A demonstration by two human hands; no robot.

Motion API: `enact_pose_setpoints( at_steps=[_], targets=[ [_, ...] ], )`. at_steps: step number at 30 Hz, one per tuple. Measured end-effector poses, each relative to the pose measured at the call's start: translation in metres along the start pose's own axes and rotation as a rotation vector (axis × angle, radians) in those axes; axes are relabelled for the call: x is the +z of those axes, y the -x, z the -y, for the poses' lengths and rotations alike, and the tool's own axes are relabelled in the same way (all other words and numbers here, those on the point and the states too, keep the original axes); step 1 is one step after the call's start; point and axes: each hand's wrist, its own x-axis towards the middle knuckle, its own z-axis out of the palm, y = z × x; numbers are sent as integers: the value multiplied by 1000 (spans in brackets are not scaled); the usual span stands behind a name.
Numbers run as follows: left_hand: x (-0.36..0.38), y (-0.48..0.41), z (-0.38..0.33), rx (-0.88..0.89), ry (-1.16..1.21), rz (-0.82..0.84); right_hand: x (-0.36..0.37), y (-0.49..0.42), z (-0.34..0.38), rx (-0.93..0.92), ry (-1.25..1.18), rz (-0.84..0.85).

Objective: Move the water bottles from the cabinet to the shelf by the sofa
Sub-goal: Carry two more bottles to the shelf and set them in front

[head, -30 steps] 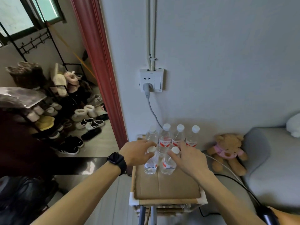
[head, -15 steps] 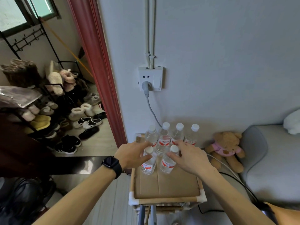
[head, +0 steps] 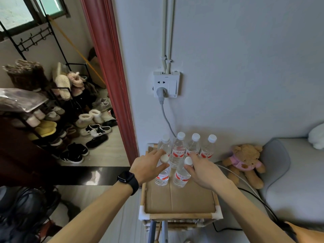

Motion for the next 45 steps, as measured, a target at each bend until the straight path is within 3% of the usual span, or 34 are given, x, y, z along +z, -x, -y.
enact_pose_setpoints(
  at_steps=[5,9,13,16,21,23,30,39,45],
  targets=[
    [-15,-2,6,97,-81,31,2,3,-3,1,-44,2],
    [-20,-8,8,32,-216,11,6,4,-4,-2,-92,-16],
    [-23,-11,5,106,-148,127,12,3,-8,-2,-133,-38],
    [-36,-21,4,156,-269,189,16,3,-11,-3,-169,-62],
    [-33,-28,-7,99,-507,93,23,4,-13,6,-192,-86],
    [-29,-27,-6,36,-467,67,23,5,-14,14,-205,-88],
    [-32,-28,16,90,-233,187,25,5,-16,27,-184,-111],
    [-16,-28,4,-1,-34,109,11,-8,-10,17,-64,-120],
    [-8,-36,-2,-60,59,72,16,-27,-17,-52,-111,-149]
  ],
)
